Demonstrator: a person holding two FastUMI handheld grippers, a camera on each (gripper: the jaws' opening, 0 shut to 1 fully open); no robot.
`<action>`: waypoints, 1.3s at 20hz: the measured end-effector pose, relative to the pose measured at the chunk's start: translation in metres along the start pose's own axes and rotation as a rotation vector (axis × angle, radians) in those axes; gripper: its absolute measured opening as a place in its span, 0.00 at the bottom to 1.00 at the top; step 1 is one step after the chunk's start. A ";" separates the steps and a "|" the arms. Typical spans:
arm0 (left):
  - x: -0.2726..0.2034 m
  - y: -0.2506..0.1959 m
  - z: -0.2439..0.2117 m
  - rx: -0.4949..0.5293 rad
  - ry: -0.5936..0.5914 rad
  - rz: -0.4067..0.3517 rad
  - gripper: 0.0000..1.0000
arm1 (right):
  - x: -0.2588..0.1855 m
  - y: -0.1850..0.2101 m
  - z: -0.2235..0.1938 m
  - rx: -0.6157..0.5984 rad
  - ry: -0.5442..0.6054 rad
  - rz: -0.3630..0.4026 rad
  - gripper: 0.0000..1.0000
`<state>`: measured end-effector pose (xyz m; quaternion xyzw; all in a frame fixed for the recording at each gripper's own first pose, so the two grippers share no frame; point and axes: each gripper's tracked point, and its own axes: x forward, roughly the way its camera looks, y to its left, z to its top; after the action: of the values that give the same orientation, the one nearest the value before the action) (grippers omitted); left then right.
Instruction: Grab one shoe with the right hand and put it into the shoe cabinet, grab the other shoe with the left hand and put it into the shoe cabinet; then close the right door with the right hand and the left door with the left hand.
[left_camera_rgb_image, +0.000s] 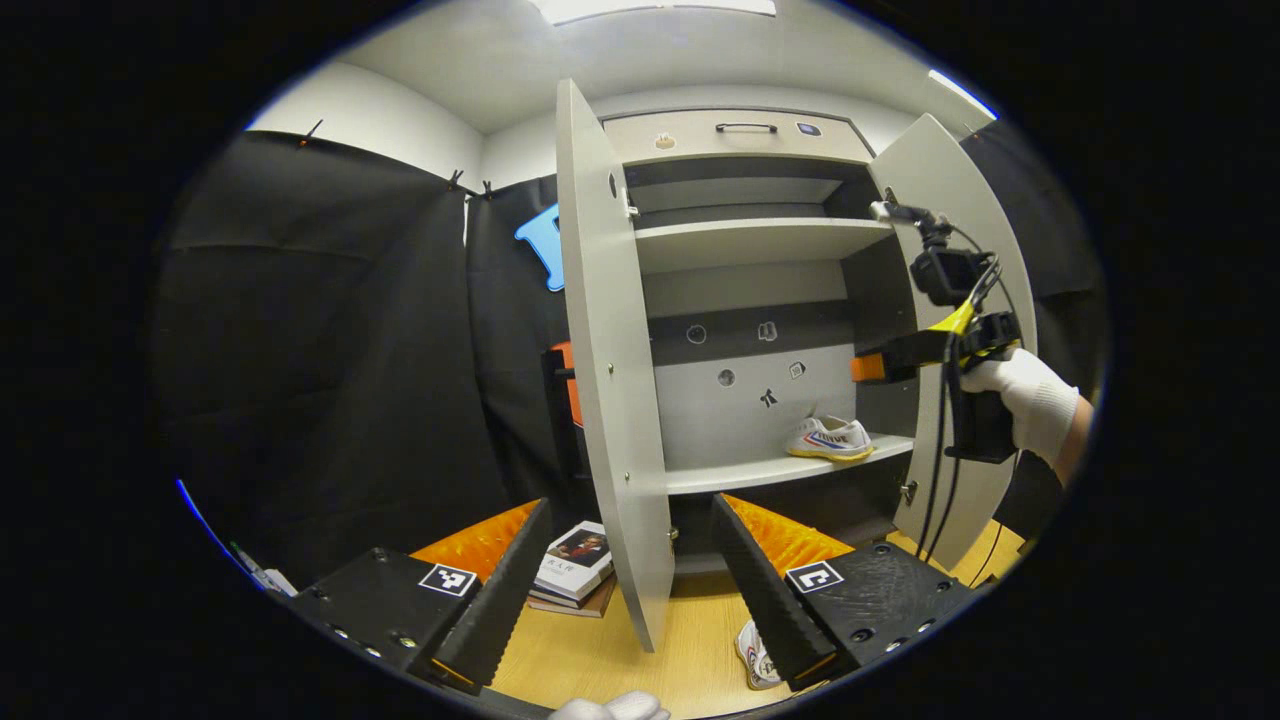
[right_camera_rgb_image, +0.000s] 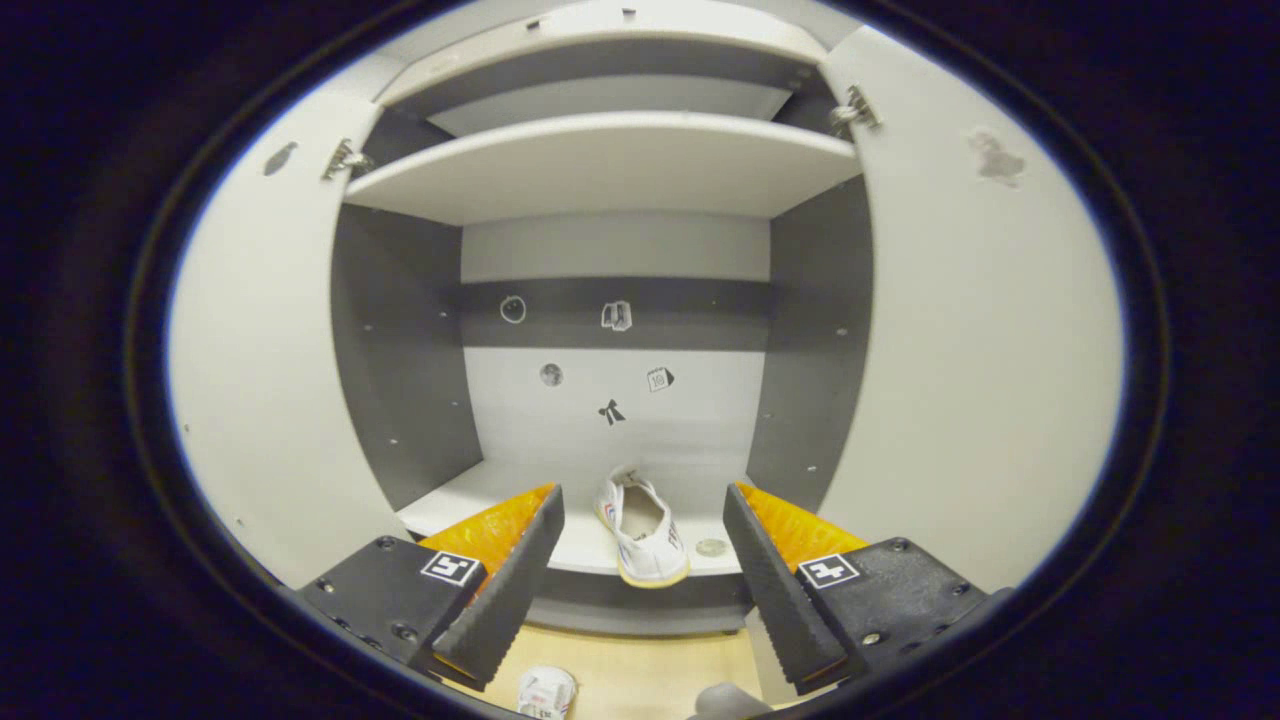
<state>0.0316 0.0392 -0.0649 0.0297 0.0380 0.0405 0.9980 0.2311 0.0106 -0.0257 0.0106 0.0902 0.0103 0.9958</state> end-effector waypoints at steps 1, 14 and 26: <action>-0.002 -0.003 -0.008 0.003 0.008 -0.015 0.96 | -0.022 -0.004 -0.002 -0.003 -0.030 -0.001 1.00; -0.027 -0.123 -0.249 -0.003 0.296 -0.277 0.97 | -0.214 -0.073 -0.060 0.042 -0.102 -0.167 1.00; 0.057 -0.167 -0.409 0.058 0.527 -0.283 0.95 | -0.212 -0.093 -0.104 0.013 0.039 -0.230 1.00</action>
<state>0.0698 -0.0996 -0.4864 0.0409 0.3007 -0.0936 0.9482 0.0057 -0.0850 -0.0921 0.0063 0.1103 -0.1046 0.9884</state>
